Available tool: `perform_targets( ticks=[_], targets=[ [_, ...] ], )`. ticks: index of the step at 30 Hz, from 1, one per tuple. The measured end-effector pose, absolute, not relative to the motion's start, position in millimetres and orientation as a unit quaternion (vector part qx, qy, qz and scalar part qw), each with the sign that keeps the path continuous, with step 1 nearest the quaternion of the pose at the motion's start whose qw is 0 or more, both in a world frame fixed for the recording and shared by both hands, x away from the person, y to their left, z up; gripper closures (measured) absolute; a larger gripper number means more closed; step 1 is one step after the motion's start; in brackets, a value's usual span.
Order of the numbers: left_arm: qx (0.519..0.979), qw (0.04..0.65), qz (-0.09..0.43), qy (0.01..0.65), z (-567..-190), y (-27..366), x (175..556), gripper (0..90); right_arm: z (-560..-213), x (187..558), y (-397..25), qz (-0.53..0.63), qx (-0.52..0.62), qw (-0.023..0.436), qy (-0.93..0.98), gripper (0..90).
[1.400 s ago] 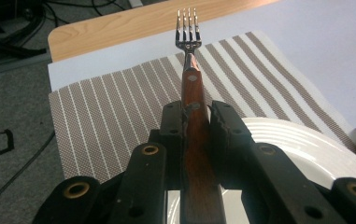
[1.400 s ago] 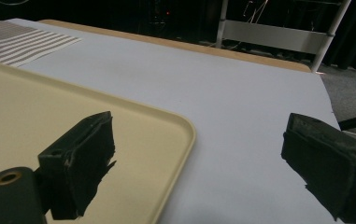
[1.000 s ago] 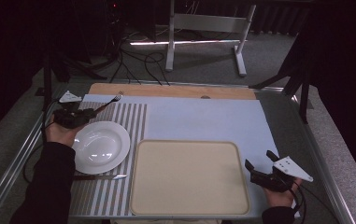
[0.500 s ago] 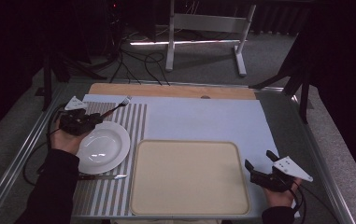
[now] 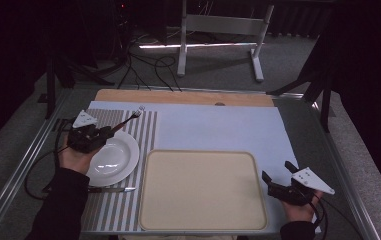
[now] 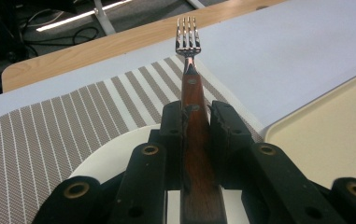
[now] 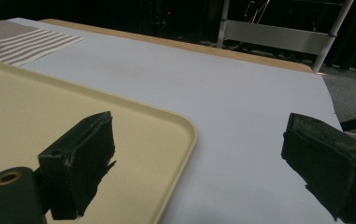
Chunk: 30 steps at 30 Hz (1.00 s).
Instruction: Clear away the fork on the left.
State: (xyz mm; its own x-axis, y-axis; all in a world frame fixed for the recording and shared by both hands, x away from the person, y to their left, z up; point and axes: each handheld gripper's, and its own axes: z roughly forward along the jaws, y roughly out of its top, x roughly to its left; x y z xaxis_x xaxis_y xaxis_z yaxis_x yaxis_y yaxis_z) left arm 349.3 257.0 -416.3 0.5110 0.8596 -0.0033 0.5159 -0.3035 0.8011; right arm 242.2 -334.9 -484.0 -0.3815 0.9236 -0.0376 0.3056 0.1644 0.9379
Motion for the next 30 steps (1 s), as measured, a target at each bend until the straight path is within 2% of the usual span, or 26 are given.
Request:
perform_targets(
  ticks=[30],
  targets=[
    [0.773, 0.395, 0.234, 0.437, -422, 224, 327, 76.2, -484, 243, -334, 0.467, 0.446, 0.33, 0.689, 9.3]
  ],
)
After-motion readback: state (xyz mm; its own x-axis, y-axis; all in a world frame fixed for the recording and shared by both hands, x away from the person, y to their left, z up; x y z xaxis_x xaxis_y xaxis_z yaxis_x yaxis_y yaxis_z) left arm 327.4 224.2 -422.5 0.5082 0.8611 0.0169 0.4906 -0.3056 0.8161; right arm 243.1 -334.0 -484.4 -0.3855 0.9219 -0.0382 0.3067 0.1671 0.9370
